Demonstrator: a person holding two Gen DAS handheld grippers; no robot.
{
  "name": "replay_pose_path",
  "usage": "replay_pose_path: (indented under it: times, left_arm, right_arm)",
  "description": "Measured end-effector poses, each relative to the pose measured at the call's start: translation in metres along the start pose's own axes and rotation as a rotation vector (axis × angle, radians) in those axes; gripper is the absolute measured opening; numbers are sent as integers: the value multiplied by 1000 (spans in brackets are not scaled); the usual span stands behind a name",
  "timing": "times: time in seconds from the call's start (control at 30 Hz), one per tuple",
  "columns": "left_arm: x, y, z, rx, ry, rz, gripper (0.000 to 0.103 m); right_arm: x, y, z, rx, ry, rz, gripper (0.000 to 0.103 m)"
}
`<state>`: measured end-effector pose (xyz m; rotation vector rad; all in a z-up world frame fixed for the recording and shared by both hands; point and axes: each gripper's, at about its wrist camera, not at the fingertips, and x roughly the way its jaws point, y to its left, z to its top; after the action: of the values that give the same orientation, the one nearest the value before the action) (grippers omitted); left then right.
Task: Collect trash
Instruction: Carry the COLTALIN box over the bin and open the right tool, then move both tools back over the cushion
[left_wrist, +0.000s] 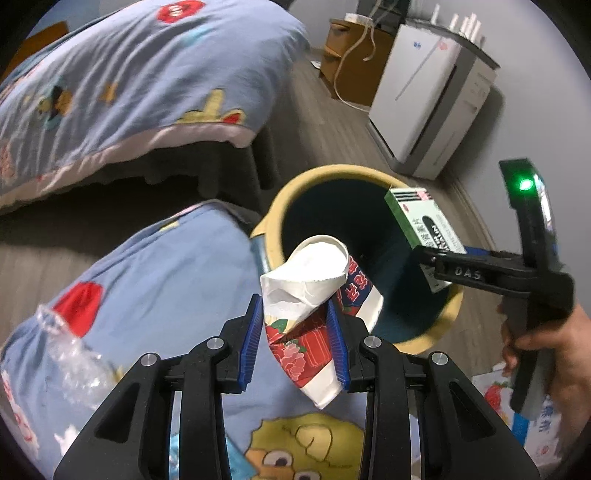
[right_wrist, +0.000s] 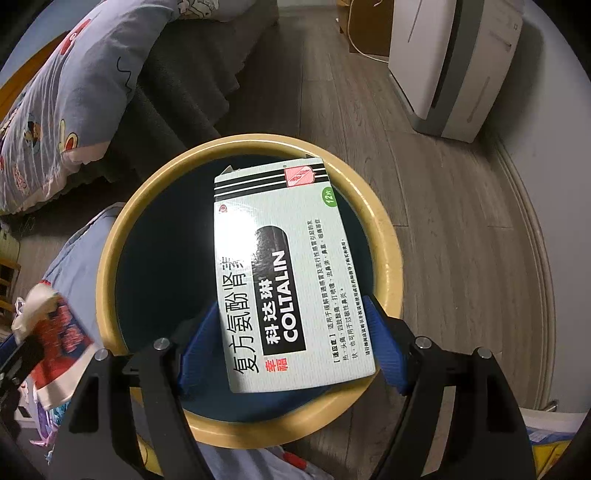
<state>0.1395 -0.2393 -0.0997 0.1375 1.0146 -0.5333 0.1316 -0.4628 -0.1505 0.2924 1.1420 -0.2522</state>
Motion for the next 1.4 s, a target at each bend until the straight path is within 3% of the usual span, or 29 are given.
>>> replay_pose_path:
  times: [0.17, 0.27, 0.33, 0.47, 0.6, 0.73, 0.9, 1.07, 1.4]
  left_arm:
    - [16, -15, 7, 50, 3, 9, 35]
    - [19, -16, 8, 58, 0, 16, 44]
    - [15, -16, 6, 62, -9, 23, 58]
    - [6, -12, 3, 67, -21, 33, 62]
    - [-13, -2, -2, 31, -44, 50, 78]
    - [-38, 13, -10, 2, -72, 92, 86]
    - [-78, 37, -23, -49, -97, 146, 88]
    - [-132, 71, -54, -87, -123, 226, 91]
    - [-217, 133, -128, -258, -150, 317, 92]
  right_arm:
    - [-8, -5, -10, 14, -4, 5, 75]
    - [-9, -4, -9, 21, -9, 15, 77]
    - [-9, -2, -8, 20, -11, 18, 82]
    - [-10, 3, -7, 7, -15, 26, 85]
    - [-15, 6, -6, -1, -25, 27, 91]
    - [-26, 12, -8, -6, -38, 34, 96]
    - [-42, 19, -9, 1, -53, 35, 97]
    - [-71, 35, -18, 61, -59, 109, 97]
    - [-133, 98, -51, -47, -95, 167, 97]
